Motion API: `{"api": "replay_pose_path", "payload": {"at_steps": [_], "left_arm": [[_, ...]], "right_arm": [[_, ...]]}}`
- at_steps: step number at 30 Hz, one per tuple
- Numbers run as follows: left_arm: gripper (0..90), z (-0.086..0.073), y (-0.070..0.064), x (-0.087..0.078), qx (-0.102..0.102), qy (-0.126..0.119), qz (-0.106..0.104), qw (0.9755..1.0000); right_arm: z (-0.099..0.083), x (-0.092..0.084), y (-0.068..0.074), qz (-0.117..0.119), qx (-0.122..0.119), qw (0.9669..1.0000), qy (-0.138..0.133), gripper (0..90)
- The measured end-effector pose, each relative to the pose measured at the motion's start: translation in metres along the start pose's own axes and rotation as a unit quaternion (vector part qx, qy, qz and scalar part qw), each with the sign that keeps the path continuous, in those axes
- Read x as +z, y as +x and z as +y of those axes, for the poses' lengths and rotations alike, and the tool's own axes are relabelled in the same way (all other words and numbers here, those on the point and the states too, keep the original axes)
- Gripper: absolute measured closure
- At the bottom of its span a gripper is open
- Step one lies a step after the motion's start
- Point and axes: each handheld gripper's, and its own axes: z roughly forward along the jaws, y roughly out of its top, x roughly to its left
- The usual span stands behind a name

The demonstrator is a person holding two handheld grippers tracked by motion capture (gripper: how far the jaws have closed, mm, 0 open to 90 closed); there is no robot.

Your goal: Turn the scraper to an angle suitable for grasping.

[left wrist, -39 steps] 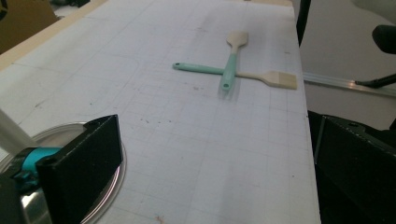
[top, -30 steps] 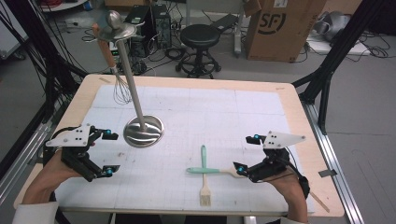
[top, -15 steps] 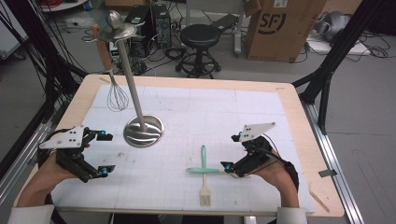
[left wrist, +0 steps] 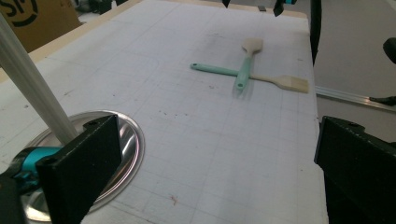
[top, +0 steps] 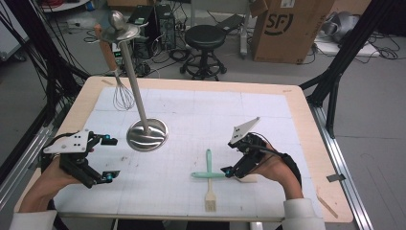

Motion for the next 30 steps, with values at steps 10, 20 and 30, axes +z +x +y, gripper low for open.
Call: {"api": "replay_pose_path", "payload": {"at_steps": [10, 20, 30], "left_arm": [[1.7, 0.000, 0.000, 0.000, 0.000, -0.003, -0.001, 1.0000], [1.7, 0.000, 0.000, 0.000, -0.002, -0.002, 0.002, 1.0000], [1.7, 0.000, -0.001, 0.000, -0.002, -0.004, 0.000, 1.0000]], "right_arm": [[-0.002, 0.020, 0.001, 0.012, -0.012, 0.9984, 0.054, 5.1], [-0.002, 0.033, 0.000, 0.027, -0.014, 0.9951, 0.094, 16.1], [-0.003, 0.044, 0.000, 0.018, -0.033, 0.9911, 0.128, 24.6]]}}
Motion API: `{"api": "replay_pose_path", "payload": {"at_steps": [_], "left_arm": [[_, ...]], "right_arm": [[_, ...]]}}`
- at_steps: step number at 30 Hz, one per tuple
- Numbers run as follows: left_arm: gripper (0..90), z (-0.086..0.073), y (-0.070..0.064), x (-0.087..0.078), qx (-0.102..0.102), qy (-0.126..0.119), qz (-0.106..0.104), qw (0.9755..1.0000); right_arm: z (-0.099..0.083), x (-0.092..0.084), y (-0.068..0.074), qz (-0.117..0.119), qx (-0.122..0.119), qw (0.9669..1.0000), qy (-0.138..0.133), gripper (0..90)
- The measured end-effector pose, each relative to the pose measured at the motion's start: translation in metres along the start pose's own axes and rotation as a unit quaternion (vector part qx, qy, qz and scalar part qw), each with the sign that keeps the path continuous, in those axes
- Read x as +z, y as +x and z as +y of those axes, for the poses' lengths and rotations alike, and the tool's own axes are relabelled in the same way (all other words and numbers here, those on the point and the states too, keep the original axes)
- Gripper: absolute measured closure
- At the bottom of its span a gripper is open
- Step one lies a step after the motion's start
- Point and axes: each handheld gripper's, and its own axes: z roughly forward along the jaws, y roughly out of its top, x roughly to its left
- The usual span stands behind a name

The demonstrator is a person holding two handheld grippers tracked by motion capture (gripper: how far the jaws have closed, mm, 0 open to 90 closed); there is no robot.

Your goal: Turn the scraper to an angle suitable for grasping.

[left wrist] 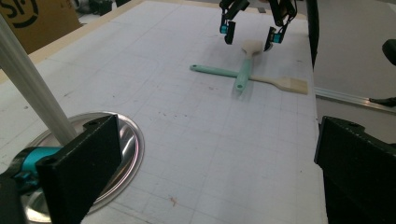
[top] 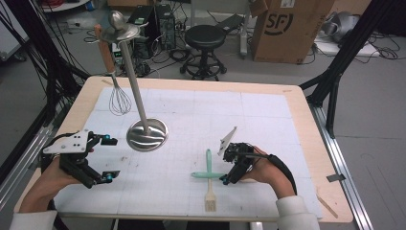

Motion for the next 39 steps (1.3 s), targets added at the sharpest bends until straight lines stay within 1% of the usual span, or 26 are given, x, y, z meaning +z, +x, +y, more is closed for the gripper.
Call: {"api": "replay_pose_path", "payload": {"at_steps": [3, 7, 8, 11, 13, 16, 17, 18, 20, 21, 23, 25, 28, 30, 31, 35, 38, 39], "left_arm": [[1.7, 0.000, 0.000, 0.000, 0.000, 0.000, -0.001, 1.0000], [1.7, 0.000, 0.000, 0.000, 0.000, 0.000, 0.000, 1.0000], [1.7, 0.000, 0.000, 0.000, 0.000, 0.000, -0.001, 1.0000], [1.7, 0.000, 0.000, 0.000, 0.002, 0.001, -0.002, 1.0000], [1.7, 0.000, 0.000, 0.000, 0.001, 0.000, -0.002, 1.0000], [1.7, 0.000, 0.000, -0.001, 0.001, 0.001, -0.001, 1.0000], [1.7, 0.000, 0.000, -0.001, 0.001, 0.001, -0.001, 1.0000], [1.7, 0.000, 0.000, -0.001, 0.001, 0.000, -0.001, 1.0000], [1.7, 0.000, 0.000, 0.000, 0.002, 0.001, -0.002, 1.0000], [1.7, 0.000, 0.000, 0.000, 0.001, 0.001, -0.002, 1.0000], [1.7, 0.000, -0.001, 0.000, 0.001, 0.001, -0.002, 1.0000], [1.7, 0.000, 0.000, 0.000, 0.002, 0.001, -0.002, 1.0000], [1.7, 0.000, 0.000, 0.000, 0.002, 0.002, -0.003, 1.0000], [1.7, 0.000, 0.000, 0.000, 0.001, 0.002, -0.003, 1.0000], [1.7, 0.000, 0.000, 0.000, 0.001, 0.002, -0.003, 1.0000], [1.7, 0.000, 0.000, 0.001, 0.001, 0.001, -0.003, 1.0000], [1.7, 0.000, 0.000, 0.001, 0.001, 0.002, -0.003, 1.0000], [1.7, 0.000, -0.001, 0.001, 0.000, 0.001, -0.003, 1.0000]], "right_arm": [[0.000, 0.003, 0.001, -0.006, -0.008, 0.9998, 0.016, 29.9], [0.001, 0.008, 0.002, -0.014, -0.017, 0.9994, 0.027, 34.5], [0.001, 0.009, 0.003, -0.019, -0.014, 0.9993, 0.030, 35.8], [0.000, 0.011, 0.003, -0.021, -0.018, 0.9988, 0.041, 38.3], [-0.001, 0.013, 0.004, -0.021, -0.021, 0.9986, 0.043, 40.0], [-0.001, 0.013, 0.004, -0.028, -0.025, 0.9978, 0.054, 43.9], [-0.001, 0.014, 0.005, -0.025, -0.027, 0.9977, 0.056, 46.2], [-0.001, 0.014, 0.006, -0.021, -0.022, 0.9977, 0.061, 48.4], [-0.001, 0.016, 0.005, -0.017, -0.031, 0.9971, 0.068, 51.6], [-0.001, 0.016, 0.006, -0.019, -0.029, 0.9969, 0.071, 53.8], [-0.001, 0.016, 0.006, -0.021, -0.031, 0.9962, 0.079, 58.7], [-0.001, 0.017, 0.006, -0.021, -0.038, 0.9960, 0.078, 63.2], [-0.001, 0.017, 0.006, -0.021, -0.032, 0.9960, 0.081, 66.3], [-0.001, 0.016, 0.006, -0.027, -0.033, 0.9959, 0.080, 68.2], [-0.001, 0.017, 0.006, -0.024, -0.033, 0.9960, 0.079, 69.2], [0.001, 0.017, 0.006, -0.020, -0.040, 0.9954, 0.084, 73.0], [0.003, 0.018, 0.006, -0.017, -0.050, 0.9942, 0.093, 75.1], [0.005, 0.018, 0.007, -0.017, -0.049, 0.9938, 0.098, 75.2]]}}
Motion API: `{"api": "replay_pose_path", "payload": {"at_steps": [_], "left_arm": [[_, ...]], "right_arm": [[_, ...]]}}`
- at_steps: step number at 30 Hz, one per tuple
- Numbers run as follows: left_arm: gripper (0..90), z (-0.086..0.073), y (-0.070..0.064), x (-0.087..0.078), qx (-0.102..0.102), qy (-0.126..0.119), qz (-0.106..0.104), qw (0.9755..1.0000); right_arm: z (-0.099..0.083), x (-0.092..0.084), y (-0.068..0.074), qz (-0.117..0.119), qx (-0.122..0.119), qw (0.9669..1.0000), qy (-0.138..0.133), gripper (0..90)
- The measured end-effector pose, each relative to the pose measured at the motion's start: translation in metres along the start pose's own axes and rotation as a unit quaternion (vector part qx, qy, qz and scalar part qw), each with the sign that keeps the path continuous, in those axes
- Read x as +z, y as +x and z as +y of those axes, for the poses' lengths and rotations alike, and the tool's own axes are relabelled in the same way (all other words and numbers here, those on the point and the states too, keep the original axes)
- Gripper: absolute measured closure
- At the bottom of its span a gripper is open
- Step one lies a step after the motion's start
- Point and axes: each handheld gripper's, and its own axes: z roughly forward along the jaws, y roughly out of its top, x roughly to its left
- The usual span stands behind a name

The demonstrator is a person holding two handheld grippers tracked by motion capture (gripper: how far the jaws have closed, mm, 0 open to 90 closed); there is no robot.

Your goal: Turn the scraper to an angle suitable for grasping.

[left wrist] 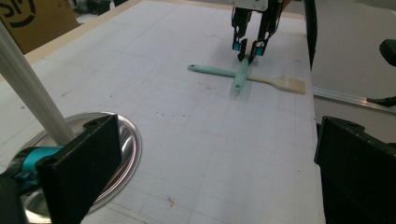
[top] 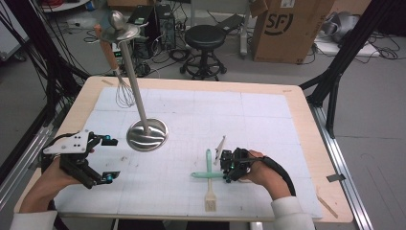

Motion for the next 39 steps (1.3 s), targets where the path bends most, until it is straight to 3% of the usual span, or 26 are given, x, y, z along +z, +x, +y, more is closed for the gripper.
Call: {"api": "replay_pose_path", "payload": {"at_steps": [7, 13, 18, 23, 27, 29, 33, 39], "left_arm": [[1.7, 0.000, 0.000, -0.001, 0.000, -0.002, 0.000, 1.0000], [1.7, 0.000, 0.000, -0.001, 0.000, 0.000, 0.001, 1.0000], [1.7, -0.001, 0.001, -0.002, -0.002, -0.003, 0.001, 1.0000], [1.7, -0.002, 0.001, -0.002, -0.002, 0.000, 0.004, 1.0000], [1.7, -0.003, 0.002, -0.003, -0.004, -0.001, 0.005, 1.0000], [1.7, -0.003, 0.002, -0.002, -0.003, -0.001, 0.005, 1.0000], [1.7, -0.003, 0.002, -0.002, -0.004, 0.002, 0.005, 1.0000], [1.7, -0.004, 0.002, -0.002, -0.006, 0.001, 0.006, 1.0000]], "right_arm": [[0.008, 0.000, 0.000, 0.007, -0.016, 0.9995, 0.027, 79.6], [0.007, -0.001, -0.001, 0.008, -0.007, 0.9997, 0.023, 80.1], [0.005, -0.009, -0.002, 0.006, 0.005, 0.9999, -0.013, 80.1], [0.005, -0.024, -0.002, 0.000, 0.012, 0.9981, -0.061, 80.0], [0.006, -0.036, -0.001, -0.008, 0.015, 0.9951, -0.098, 80.0], [0.006, -0.042, -0.001, -0.004, 0.022, 0.9937, -0.110, 80.0], [0.006, -0.050, -0.002, -0.021, 0.033, 0.9909, -0.129, 80.0], [0.007, -0.062, -0.002, -0.030, 0.053, 0.9839, -0.168, 80.1]]}}
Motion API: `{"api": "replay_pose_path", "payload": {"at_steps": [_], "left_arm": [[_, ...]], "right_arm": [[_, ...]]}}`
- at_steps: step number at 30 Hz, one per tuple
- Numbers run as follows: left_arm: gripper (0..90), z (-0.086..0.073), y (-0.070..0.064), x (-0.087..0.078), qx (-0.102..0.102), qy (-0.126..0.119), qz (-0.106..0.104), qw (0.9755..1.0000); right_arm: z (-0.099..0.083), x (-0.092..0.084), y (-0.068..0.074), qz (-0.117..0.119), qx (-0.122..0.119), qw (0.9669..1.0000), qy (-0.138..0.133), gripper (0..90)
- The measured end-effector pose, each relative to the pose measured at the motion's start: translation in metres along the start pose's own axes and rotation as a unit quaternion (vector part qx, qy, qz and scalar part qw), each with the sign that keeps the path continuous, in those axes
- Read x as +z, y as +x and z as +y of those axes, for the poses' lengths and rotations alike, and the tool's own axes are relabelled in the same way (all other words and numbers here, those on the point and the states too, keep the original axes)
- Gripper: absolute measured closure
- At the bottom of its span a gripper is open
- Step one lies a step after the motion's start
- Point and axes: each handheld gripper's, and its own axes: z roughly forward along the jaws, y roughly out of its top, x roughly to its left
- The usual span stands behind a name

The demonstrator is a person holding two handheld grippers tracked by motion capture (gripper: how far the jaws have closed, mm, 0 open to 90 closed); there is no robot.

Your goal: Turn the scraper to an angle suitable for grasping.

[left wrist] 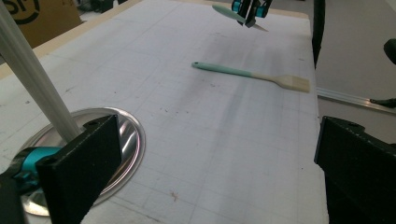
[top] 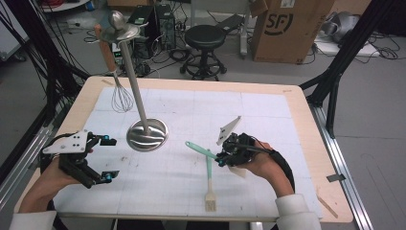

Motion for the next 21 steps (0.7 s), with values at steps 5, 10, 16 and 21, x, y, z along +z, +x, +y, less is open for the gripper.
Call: {"api": "replay_pose_path", "payload": {"at_steps": [5, 10, 16, 21], "left_arm": [[1.7, 0.000, 0.000, 0.000, 0.001, 0.001, 0.000, 1.0000], [1.7, -0.001, 0.001, -0.001, 0.000, -0.001, 0.001, 1.0000], [1.7, -0.001, 0.001, 0.000, -0.001, 0.001, 0.000, 1.0000], [1.7, -0.003, 0.001, 0.002, -0.003, 0.006, -0.001, 1.0000]], "right_arm": [[0.008, -0.012, 0.001, -0.015, 0.016, 0.9990, -0.038, 80.0], [0.015, -0.023, 0.003, -0.016, 0.022, 0.9963, -0.081, 80.0], [0.025, -0.033, 0.010, -0.013, 0.012, 0.9929, -0.117, 80.0], [0.031, -0.038, 0.013, -0.015, 0.006, 0.9906, -0.135, 80.0]]}}
